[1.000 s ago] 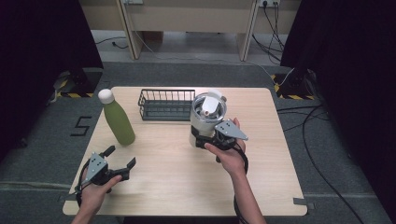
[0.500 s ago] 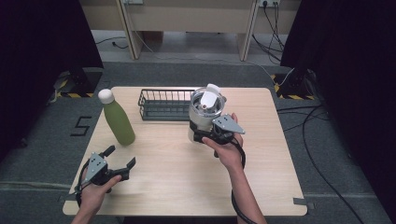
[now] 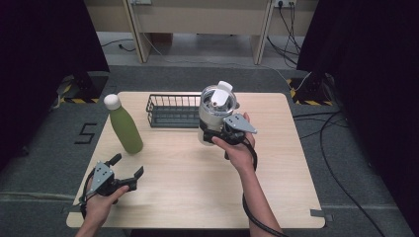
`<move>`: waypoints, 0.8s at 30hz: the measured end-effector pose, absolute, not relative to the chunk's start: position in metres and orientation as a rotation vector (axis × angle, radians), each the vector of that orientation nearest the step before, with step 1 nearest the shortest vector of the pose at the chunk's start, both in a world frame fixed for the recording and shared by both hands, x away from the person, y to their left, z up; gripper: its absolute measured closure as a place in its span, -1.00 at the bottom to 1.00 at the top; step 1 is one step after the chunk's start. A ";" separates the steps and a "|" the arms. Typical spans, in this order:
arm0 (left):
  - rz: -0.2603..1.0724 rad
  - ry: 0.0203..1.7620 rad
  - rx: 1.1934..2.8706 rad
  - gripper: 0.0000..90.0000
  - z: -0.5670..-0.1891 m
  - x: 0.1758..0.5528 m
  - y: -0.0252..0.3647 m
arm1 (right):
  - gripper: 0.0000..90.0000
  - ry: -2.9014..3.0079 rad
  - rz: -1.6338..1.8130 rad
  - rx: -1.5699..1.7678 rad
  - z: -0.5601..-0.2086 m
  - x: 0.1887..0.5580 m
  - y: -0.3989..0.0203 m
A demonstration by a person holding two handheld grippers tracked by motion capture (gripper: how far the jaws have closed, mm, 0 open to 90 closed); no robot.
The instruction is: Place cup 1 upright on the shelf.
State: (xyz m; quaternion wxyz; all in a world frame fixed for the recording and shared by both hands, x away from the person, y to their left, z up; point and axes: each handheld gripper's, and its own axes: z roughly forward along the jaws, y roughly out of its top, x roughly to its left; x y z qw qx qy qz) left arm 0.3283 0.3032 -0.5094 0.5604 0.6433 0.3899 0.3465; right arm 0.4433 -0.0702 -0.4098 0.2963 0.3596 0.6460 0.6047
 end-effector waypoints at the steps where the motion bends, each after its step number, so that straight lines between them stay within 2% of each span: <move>1: 0.817 0.920 1.516 -0.93 -0.509 0.328 0.303 | -0.77 1.715 1.608 0.953 -0.409 0.445 -0.070; 24: 0.819 0.931 1.512 -0.94 -0.510 0.329 0.302 | -0.77 1.698 1.606 0.957 -0.396 0.464 -0.058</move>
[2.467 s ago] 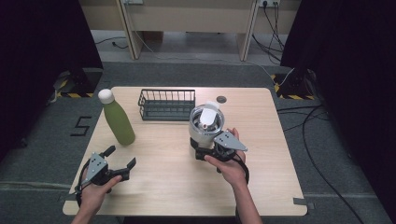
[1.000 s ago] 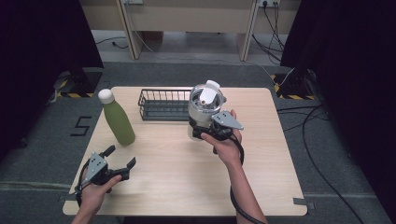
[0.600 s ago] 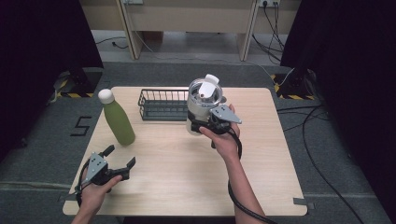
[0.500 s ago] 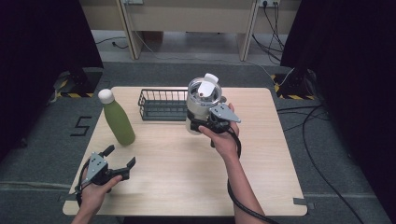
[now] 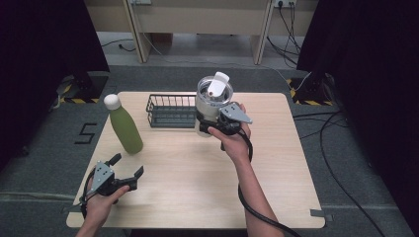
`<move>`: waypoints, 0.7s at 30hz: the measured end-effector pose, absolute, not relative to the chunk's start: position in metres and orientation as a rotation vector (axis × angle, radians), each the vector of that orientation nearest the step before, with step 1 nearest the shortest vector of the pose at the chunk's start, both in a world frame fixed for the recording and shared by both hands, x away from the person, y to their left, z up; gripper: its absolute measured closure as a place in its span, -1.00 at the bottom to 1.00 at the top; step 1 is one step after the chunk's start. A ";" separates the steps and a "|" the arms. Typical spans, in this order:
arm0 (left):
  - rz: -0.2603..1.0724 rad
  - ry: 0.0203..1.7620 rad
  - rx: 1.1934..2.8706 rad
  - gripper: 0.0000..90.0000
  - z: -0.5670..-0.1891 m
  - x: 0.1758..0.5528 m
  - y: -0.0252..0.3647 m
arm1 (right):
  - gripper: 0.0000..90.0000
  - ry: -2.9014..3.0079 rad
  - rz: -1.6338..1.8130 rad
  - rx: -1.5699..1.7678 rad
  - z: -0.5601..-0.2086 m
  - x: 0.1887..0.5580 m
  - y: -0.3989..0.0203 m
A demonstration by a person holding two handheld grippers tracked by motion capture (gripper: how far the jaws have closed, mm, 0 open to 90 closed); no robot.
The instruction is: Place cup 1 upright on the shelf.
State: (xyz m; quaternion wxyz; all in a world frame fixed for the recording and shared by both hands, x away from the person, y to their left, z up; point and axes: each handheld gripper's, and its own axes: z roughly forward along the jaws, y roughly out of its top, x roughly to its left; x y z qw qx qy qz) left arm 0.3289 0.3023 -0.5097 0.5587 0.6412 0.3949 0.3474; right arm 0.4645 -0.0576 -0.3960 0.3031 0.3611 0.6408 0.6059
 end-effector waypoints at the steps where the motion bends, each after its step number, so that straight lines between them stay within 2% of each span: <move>1: 0.820 0.931 1.512 -0.94 -0.510 0.329 0.302 | -0.77 1.698 1.605 0.956 -0.395 0.465 -0.057; 21: 0.816 0.935 1.505 -0.94 -0.509 0.329 0.304 | -0.77 1.672 1.604 0.960 -0.383 0.486 -0.040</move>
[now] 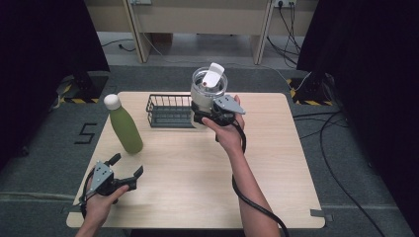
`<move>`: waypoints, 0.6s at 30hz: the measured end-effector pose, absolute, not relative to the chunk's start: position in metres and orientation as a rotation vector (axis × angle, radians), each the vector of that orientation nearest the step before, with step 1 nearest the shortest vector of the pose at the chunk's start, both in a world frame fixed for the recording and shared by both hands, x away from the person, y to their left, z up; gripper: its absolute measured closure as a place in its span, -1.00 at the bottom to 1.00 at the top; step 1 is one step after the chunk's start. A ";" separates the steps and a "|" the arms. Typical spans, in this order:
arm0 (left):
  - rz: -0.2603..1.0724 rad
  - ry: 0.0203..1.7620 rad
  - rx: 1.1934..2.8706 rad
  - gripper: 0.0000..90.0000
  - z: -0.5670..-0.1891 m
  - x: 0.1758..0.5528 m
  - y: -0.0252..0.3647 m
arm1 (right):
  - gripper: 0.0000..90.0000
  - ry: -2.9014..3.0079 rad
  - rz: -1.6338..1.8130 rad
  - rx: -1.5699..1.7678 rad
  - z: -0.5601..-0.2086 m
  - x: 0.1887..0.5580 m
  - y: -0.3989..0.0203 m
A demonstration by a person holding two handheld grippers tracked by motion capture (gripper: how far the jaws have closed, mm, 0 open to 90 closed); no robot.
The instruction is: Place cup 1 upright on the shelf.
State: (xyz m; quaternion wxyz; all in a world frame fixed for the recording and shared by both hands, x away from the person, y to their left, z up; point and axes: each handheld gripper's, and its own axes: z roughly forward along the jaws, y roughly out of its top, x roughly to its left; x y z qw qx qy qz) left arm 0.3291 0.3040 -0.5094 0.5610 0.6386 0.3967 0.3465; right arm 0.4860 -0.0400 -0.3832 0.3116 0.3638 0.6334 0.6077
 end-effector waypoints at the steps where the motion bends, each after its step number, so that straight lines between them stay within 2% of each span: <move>1: 0.816 0.935 1.505 -0.94 -0.509 0.329 0.304 | -0.77 1.672 1.604 0.960 -0.383 0.486 -0.040; 18: 0.821 0.934 1.510 -0.94 -0.510 0.329 0.304 | -0.77 1.664 1.593 0.975 -0.376 0.508 -0.031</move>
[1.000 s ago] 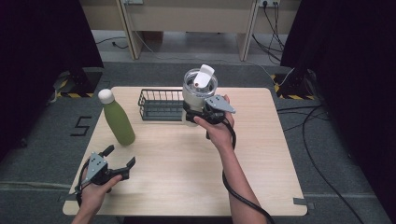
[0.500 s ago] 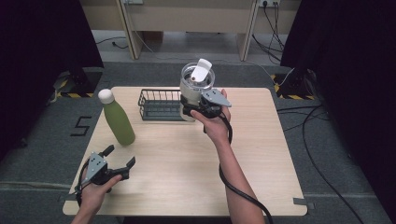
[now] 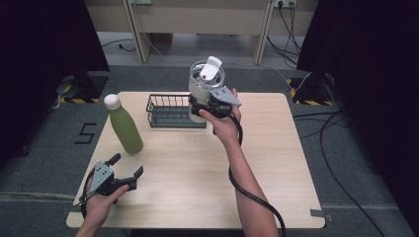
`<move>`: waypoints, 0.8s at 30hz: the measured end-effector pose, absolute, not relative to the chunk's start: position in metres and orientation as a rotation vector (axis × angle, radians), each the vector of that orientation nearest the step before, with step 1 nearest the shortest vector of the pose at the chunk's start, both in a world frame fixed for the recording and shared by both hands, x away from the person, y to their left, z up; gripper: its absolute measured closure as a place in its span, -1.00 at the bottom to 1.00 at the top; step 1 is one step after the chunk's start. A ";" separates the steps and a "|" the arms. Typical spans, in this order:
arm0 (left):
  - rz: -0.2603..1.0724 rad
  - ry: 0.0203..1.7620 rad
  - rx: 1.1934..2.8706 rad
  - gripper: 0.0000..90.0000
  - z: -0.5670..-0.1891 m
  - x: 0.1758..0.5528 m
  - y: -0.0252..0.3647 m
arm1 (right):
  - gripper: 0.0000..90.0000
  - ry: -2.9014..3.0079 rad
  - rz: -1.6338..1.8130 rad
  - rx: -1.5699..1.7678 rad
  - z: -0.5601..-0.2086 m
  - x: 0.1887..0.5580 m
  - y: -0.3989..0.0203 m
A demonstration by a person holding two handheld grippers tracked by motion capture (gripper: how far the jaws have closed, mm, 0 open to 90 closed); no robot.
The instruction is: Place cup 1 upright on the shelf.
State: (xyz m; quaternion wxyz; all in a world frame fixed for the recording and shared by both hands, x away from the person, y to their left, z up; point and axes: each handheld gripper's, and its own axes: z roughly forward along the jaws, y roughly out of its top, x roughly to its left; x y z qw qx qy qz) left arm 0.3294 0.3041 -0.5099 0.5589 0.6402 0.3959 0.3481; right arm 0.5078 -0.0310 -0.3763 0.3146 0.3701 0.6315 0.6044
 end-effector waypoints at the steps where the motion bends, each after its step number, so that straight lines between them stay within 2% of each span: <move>1: 0.820 0.934 1.511 -0.94 -0.510 0.329 0.304 | -0.77 1.664 1.592 0.982 -0.376 0.509 -0.030; 24: 0.810 0.940 1.502 -0.94 -0.510 0.330 0.306 | -0.77 1.648 1.567 0.997 -0.366 0.537 -0.017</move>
